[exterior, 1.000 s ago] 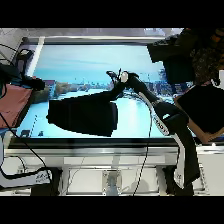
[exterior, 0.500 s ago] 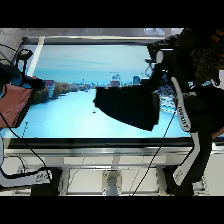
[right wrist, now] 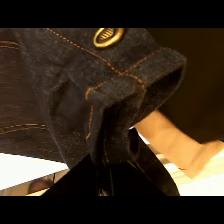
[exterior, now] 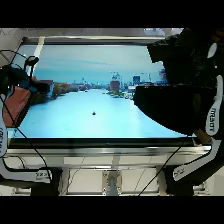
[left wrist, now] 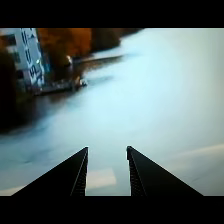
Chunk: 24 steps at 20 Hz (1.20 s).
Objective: Fold the clothes and pants, and hang the long-sleeved shirts on hangers.
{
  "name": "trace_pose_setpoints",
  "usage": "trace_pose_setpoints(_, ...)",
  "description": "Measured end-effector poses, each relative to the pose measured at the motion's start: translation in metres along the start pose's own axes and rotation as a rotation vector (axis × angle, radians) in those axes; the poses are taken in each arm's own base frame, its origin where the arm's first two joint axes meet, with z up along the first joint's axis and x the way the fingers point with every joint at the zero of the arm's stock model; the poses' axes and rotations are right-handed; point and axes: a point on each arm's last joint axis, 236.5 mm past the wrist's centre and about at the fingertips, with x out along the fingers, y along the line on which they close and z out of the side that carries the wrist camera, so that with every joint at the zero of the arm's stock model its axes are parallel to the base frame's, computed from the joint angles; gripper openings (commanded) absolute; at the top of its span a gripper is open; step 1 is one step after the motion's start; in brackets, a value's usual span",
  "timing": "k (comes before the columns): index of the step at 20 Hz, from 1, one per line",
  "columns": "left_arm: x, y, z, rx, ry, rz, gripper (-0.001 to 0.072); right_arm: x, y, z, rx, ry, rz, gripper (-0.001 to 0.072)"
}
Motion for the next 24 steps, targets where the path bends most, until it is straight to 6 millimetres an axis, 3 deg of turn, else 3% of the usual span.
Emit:
trace_pose_setpoints(1, 0.006, -0.002, -0.001, 0.001, 0.011, -0.006, 0.0314, -0.001, -0.013, -0.001, 0.028, 0.0, -0.012, 0.0026)
trace_pose_setpoints(3, 0.016, -0.004, -0.005, -0.001, 0.034, -0.017, 0.0314, 0.0, -0.038, -0.003, 0.078, 0.004, -0.039, 0.0289)
trace_pose_setpoints(8, 0.038, -0.007, -0.014, -0.006, 0.081, -0.04, 0.0314, 0.002, -0.078, -0.008, 0.159, 0.014, -0.073, 0.0309)
trace_pose_setpoints(12, 0.057, -0.008, -0.023, -0.013, 0.124, -0.057, 0.0314, 0.004, -0.084, -0.009, 0.177, 0.018, -0.055, 0.0319)
trace_pose_setpoints(14, 0.065, -0.008, -0.028, -0.016, 0.143, -0.065, 0.0314, 0.005, -0.067, -0.007, 0.163, 0.015, 0.022, 0.0318)
trace_pose_setpoints(18, 0.078, -0.009, -0.036, -0.022, 0.174, -0.078, 0.0314, -0.002, -0.005, 0.0, 0.098, -0.001, 0.163, 0.0297)
trace_pose_setpoints(21, 0.083, -0.009, -0.039, -0.024, 0.185, -0.082, 0.0314, -0.005, 0.056, 0.0, -0.013, -0.016, 0.202, 0.0298)
trace_pose_setpoints(24, 0.085, -0.01, -0.04, -0.025, 0.189, -0.084, 0.0314, 0.002, 0.124, -0.017, -0.115, 0.011, 0.201, 0.0299)
